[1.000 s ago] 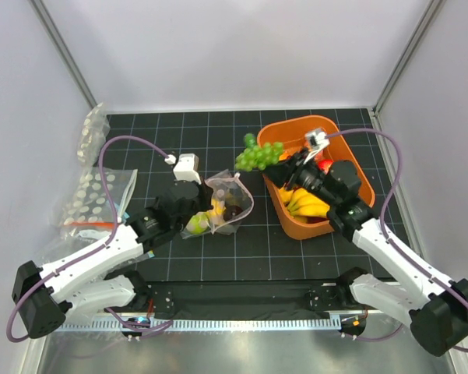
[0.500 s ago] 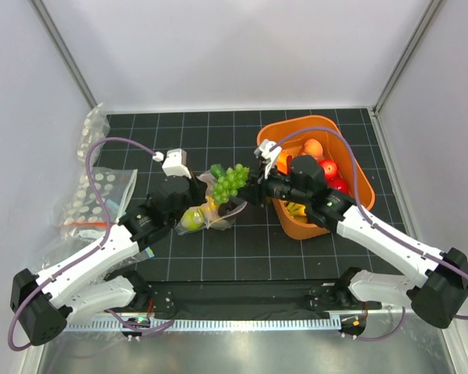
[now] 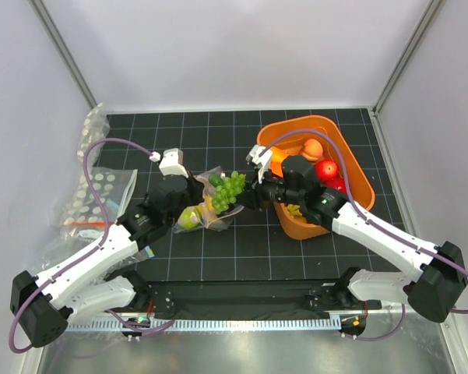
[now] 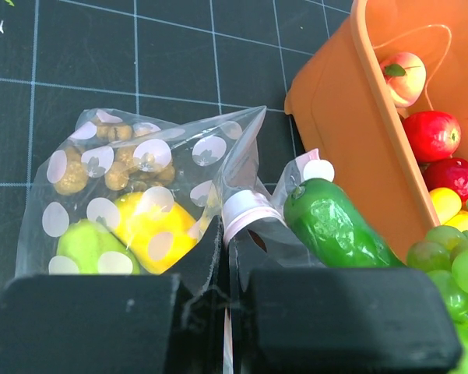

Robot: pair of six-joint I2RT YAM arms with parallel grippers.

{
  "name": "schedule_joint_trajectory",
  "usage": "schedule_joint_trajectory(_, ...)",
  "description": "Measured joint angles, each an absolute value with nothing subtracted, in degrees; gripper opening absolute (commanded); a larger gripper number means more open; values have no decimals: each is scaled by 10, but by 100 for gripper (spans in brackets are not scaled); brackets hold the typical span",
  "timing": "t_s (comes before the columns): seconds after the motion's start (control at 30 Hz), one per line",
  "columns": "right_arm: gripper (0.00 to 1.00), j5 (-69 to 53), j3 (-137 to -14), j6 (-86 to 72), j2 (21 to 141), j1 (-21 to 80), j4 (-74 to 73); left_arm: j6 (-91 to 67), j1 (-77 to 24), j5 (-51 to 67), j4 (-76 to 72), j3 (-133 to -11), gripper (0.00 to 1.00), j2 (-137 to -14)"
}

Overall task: Place the food in the zip-top bag and seal the zipper
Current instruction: Place the fake fruit in the zipper food storage bag.

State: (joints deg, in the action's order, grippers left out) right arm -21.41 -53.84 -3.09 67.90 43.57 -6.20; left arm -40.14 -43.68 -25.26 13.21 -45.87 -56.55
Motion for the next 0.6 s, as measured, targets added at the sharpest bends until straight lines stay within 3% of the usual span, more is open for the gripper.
schedule_joint_trajectory(0.6, 23, -262, -537, -25, 678, 437, -88, -404, -430, -249, 145, -462, 5, -584)
